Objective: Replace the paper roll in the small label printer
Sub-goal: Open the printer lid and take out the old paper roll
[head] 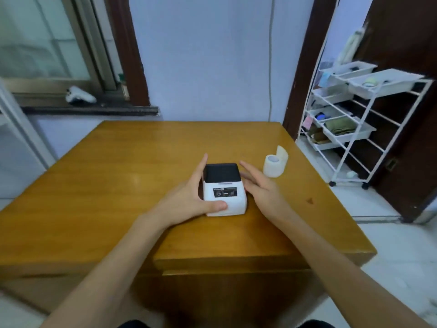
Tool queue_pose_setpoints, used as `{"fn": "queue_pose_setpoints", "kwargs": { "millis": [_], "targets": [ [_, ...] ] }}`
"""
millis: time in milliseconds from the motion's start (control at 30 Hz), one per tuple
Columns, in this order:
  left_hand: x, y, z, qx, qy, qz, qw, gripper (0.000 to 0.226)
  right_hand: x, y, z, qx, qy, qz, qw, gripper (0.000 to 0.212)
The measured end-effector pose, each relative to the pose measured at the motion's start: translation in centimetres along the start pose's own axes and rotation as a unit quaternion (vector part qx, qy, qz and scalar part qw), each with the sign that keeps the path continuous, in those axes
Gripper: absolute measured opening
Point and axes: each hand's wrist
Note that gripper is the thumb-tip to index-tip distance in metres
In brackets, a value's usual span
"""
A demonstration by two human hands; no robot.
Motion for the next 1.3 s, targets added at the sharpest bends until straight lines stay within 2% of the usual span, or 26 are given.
{"fn": "queue_pose_setpoints", "kwargs": {
  "millis": [267, 500, 700, 967, 1300],
  "targets": [
    [0.3, 0.6, 0.4, -0.008, -0.004, 0.001, 1.000, 0.115, 0.6, 0.3, -0.5, 0.031, -0.013, 0.011, 0.999, 0.065],
    [0.5, 0.9, 0.4, -0.003, -0.006, 0.007, 1.000, 0.111, 1.1, 0.5, -0.7, 0.025, 0.040, 0.048, 0.998, 0.077],
    [0.3, 1.2, 0.8, -0.013, -0.027, 0.013, 0.999, 0.116, 1.2, 0.4, -0.8, 0.027, 0.063, 0.062, 0.996, 0.078],
    [0.5, 1.4, 0.8, -0.007, -0.026, 0.011, 1.000, 0.129, 1.2, 0.3, -0.7, 0.056, 0.006, 0.107, 0.993, 0.076],
    [0.5, 1.2, 0.7, -0.012, -0.028, 0.014, 0.999, 0.116, 1.7, 0.5, -0.9, 0.029, -0.004, 0.128, 0.991, 0.081]
  ]
}}
Point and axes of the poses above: each hand's wrist, its own y-axis towards the middle knuckle, its own x-axis out of the back of the hand, z = x × y, and after that the axes turned 11 degrees about x, right-handed
